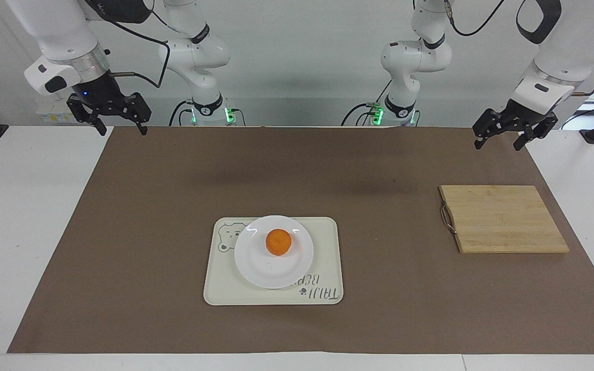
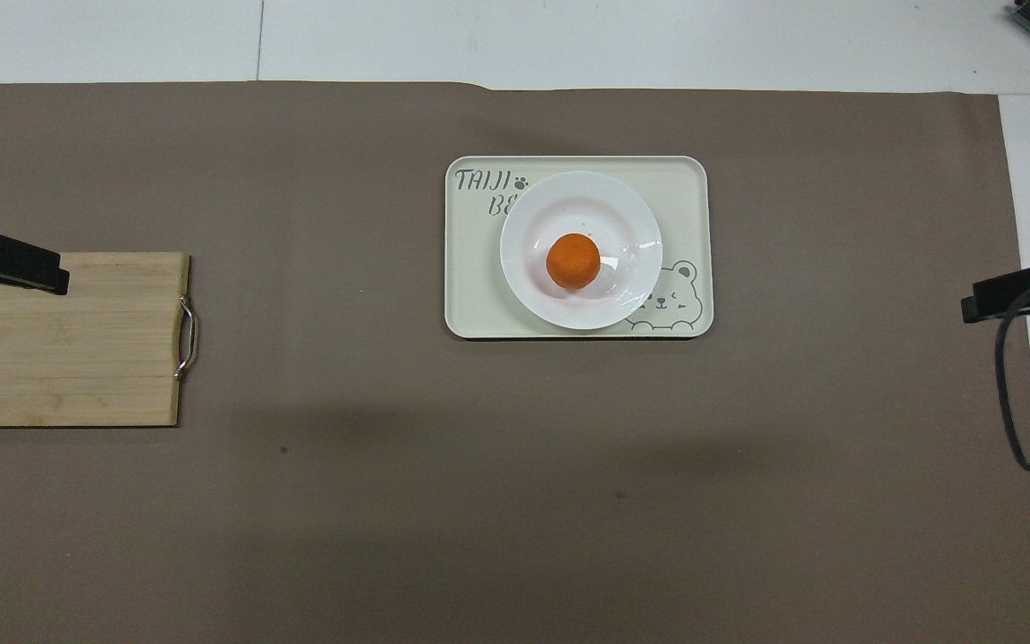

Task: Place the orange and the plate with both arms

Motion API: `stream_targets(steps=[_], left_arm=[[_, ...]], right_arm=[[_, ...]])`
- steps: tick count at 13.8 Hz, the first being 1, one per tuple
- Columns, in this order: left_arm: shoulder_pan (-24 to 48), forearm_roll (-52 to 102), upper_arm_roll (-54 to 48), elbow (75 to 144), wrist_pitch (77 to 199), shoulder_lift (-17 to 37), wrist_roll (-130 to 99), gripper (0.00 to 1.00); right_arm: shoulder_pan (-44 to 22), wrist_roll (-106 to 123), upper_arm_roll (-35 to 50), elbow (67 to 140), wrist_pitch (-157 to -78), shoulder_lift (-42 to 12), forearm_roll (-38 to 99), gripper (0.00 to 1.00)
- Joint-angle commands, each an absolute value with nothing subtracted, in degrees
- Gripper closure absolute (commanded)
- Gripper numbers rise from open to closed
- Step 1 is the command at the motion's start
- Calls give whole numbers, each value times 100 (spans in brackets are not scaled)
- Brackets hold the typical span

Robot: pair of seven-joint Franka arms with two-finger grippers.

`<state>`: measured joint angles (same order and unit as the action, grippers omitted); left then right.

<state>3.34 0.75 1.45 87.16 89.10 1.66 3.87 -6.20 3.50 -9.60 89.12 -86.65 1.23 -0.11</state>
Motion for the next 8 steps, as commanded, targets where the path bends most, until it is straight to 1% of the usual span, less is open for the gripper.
stream_targets(steps=[1, 8], left_arm=[[316, -35, 123, 8754, 8842, 97, 334, 0], [316, -35, 123, 8754, 8842, 97, 334, 0]], right_arm=[[-615, 220, -923, 9070, -8692, 281, -70, 0], [-642, 255, -905, 9035, -8763, 264, -114, 0]])
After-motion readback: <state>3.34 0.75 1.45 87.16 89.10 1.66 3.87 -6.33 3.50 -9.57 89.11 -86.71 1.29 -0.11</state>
